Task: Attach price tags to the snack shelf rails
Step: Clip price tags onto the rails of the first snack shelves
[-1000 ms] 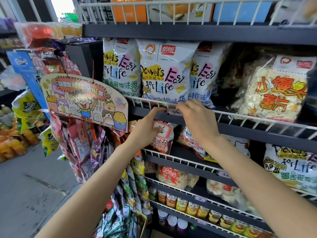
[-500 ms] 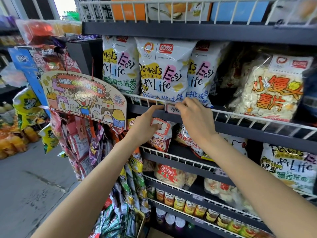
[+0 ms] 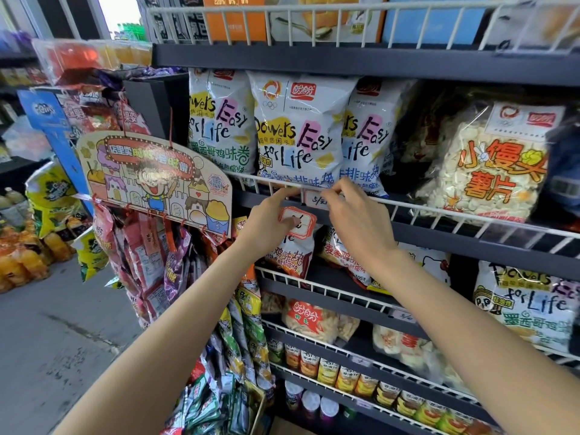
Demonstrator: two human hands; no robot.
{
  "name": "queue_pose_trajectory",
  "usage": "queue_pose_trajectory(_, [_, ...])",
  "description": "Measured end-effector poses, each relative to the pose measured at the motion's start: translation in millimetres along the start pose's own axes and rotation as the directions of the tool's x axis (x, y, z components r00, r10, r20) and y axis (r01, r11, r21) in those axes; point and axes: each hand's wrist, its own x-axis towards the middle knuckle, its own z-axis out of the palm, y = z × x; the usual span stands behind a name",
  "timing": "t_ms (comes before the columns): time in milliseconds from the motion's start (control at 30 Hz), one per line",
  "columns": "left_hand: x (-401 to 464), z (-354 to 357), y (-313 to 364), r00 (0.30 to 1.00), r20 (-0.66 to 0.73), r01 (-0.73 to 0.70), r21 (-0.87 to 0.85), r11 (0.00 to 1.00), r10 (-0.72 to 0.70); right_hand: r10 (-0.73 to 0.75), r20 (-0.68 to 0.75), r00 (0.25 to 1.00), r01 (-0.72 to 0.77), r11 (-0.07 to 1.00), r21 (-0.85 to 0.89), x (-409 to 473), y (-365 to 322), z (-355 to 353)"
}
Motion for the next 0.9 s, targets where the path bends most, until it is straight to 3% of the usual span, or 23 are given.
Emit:
queue_pose_trajectory(167, [-7,3,-2,0.993,-0.112,0.017,-0.201,0.980,-0.041,0.045,0.086,0.995,-0.054,0.992,0.110,-3,-3,-4])
queue_pose_trajectory(267, [-9,2,0,0.991,-0.124,0.011,-0.260,0.966,-0.044,0.168,0.158,0.973,-0.214,0.915,0.341,-3,-3,-10])
queue_pose_trajectory(400, [-11,8,4,0.995,-0.098,-0.003,-0.292,0.956,-0.027,0.262,0.300,0.917,-0.398,0.570,0.719,-5,-3,-20])
queue_pose_trajectory(567, [-15,21,16,0.997,-0.071,-0.052,-0.281,0.958,0.033,0.315,0.423,0.850,-0.507,0.263,0.821,-20,6,-38])
queue_pose_trajectory(633, [-16,28,26,0.998,-0.047,-0.061,-0.264,0.962,0.050,0.342,0.435,0.833,-0.522,0.227,0.822,-28,13,-45])
queue_pose_trajectory(900, [-26,73,92,0.985,-0.036,-0.172,-0.180,0.968,0.169,0.494,0.328,0.805,-0.495,0.257,0.830,-63,68,-76])
